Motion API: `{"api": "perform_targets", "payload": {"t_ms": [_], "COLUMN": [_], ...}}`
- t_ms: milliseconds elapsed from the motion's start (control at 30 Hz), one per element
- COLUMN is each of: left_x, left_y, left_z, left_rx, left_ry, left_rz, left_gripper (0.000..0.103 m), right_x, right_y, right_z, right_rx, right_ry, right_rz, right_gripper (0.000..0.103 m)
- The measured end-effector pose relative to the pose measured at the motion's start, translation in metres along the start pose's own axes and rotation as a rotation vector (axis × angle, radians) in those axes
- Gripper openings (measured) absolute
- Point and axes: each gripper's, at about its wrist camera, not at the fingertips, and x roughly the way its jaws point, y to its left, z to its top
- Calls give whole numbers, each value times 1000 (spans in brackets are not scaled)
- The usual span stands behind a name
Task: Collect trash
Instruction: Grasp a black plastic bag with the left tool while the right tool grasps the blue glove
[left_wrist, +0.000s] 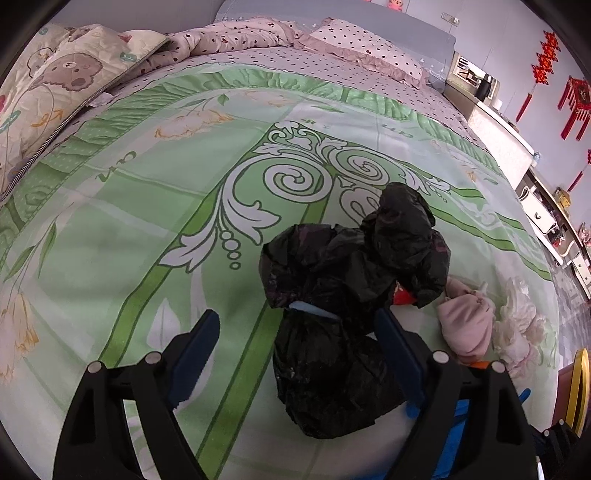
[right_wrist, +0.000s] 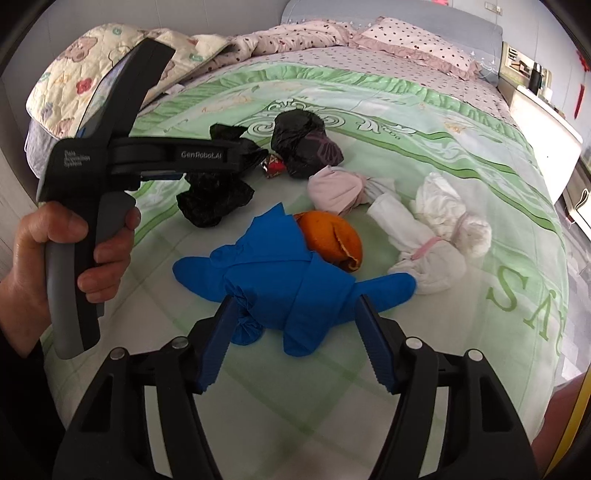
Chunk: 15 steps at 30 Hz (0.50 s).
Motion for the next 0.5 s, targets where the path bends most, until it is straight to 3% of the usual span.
{"api": "perform_targets", "payload": {"t_ms": [167,333,500], "left_x": [12,14,14], "left_y": [0,-1,1], "left_z": [-1,-1,0], "left_rx": [7,26,25], "left_ry": [24,0,-11], "left_rz": [5,47,58], "left_gripper": [62,37,28], "right_x": [16,20,20], "right_y": [1,2,-3], "right_z": [2,6,7], "right_rx": [12,9,26], "right_ry": [18,11,11], "right_rz": [12,30,55], "right_gripper": [53,35,23]}}
